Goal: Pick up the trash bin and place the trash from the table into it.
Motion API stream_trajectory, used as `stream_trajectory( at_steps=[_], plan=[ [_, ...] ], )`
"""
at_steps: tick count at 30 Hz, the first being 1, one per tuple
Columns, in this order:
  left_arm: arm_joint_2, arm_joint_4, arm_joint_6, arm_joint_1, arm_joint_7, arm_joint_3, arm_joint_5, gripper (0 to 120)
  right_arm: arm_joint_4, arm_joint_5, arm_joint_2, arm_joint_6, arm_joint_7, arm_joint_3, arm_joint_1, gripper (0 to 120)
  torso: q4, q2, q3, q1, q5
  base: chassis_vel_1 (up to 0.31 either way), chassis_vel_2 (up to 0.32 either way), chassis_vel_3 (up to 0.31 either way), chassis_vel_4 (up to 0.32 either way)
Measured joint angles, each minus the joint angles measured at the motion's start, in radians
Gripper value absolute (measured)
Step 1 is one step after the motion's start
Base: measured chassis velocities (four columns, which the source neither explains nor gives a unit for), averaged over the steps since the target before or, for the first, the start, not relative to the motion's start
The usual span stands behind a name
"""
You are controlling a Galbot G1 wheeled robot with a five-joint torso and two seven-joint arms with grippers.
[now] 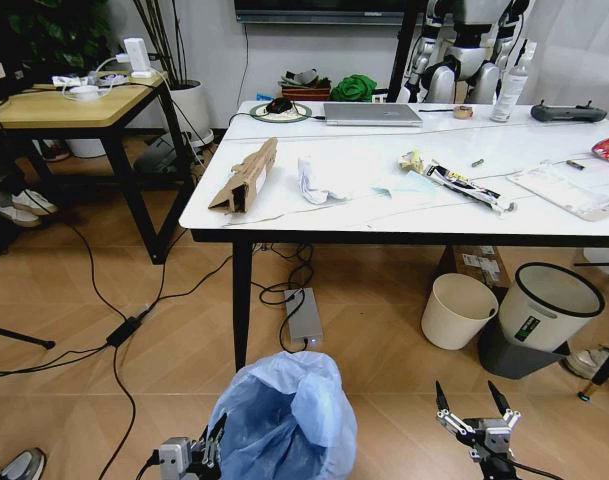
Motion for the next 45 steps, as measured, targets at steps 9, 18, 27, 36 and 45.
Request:
stream_trajectory(
  at_steps=[9,18,27,36,45],
  plan=[
    [0.022,-0.029,0.057,-0.001,-0.021,-0.076,-0.063,0,-0.011,0.001,0.0,0.003,0.0,-0.002,0.009,100,0.0,0.035,0.023,0.012,-0.0001,0.0,0.0,0.0,0.0],
    [0.018,-0.05,0.078,0.006,-0.022,-0.068,-0.056,0,-0.006,0.035,0.0,0.004,-0.023,-0.016,0.01,100,0.0,0.075,0.047,0.027,-0.0001,0.0,0.0,0.0,0.0],
    [0.007,-0.048,0.072,0.006,-0.018,-0.06,-0.035,0,0.007,0.041,0.0,0.011,-0.039,-0.013,0.004,100,0.0,0.115,0.072,0.043,0.0,0.0,0.0,0.0,0.0],
    [0.001,-0.047,0.07,0.004,-0.017,-0.057,-0.023,0,0.073,0.072,0.0,-0.031,-0.082,-0.005,-0.024,100,-0.0001,0.156,0.097,0.058,-0.0001,0.0,0.0,0.0,0.0],
    [0.001,-0.046,0.065,0.007,-0.017,-0.048,-0.012,0,0.079,0.089,0.0,-0.024,-0.089,0.005,-0.027,100,-0.0001,0.192,0.12,0.072,0.0,0.0,0.0,0.0,0.0]
  ],
)
